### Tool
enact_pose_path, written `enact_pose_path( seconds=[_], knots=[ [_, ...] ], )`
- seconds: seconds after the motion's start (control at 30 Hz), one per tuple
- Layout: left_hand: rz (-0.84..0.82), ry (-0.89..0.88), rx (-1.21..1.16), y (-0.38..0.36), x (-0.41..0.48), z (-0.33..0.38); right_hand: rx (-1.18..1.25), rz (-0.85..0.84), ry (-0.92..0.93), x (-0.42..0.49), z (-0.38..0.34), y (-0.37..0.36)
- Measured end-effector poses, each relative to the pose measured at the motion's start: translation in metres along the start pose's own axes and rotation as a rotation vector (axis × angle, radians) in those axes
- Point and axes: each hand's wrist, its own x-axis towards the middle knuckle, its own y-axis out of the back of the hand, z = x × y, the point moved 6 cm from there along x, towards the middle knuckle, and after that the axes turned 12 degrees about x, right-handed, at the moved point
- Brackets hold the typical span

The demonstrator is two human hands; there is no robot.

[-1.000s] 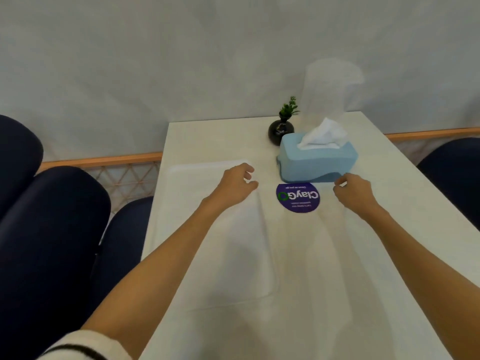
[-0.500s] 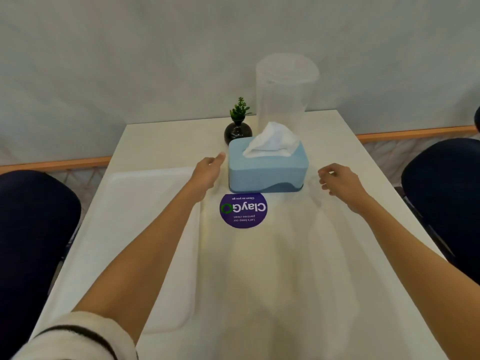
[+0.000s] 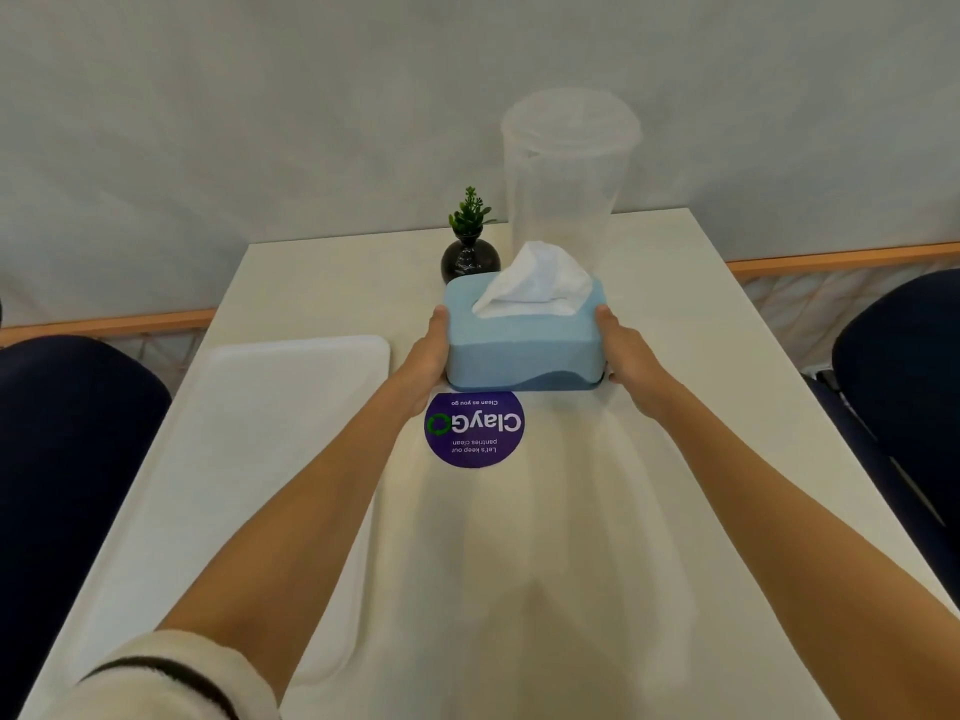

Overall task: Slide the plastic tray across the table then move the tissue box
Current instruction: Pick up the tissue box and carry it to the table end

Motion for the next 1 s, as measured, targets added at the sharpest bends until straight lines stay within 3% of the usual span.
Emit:
enact_pose_path(
  seconds=[0.3, 0.43, 0.67, 1.0],
  knots=[
    [0.0, 0.031, -0.16, -0.005, -0.017, -0.006, 0.202, 0.049, 0.022, -0.008, 0.005, 0.001],
    [0.054, -0.097, -0.249, 0.014, -0.037, 0.003, 0.269, 0.012, 0.119, -0.021, -0.02, -0.013],
    [0.17, -0.26, -0.307, 0.099, -0.054, 0.015, 0.236, -0.04, 0.261, -0.035, -0.072, -0.081],
    [0.263, -0.244, -0.272, 0.248, -0.011, 0.003, 0.288, -0.126, 0.211, -0.009, -0.104, -0.234]
  ],
)
